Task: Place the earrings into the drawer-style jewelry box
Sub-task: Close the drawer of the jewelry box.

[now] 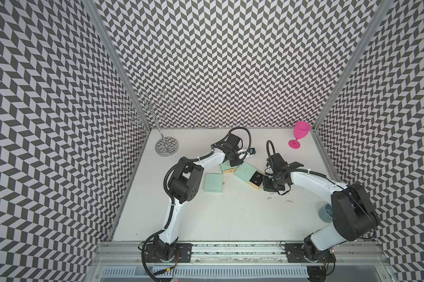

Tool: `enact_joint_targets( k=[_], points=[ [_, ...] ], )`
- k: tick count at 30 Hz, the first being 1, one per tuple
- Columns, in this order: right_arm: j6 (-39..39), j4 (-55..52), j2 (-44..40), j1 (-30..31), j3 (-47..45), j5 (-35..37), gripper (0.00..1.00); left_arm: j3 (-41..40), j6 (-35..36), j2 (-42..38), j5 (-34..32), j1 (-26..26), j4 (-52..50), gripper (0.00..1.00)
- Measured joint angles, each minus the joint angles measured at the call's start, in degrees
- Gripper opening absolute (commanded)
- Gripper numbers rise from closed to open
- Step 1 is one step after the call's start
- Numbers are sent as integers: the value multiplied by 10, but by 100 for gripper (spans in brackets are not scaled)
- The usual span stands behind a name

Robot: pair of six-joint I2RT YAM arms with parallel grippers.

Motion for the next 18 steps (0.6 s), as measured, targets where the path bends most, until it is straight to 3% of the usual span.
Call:
enact_joint_targets(
  k=[18],
  points=[
    [-15,37,76,-12,17,-26,8,-12,18,2,5,-4,-37,38]
  ],
)
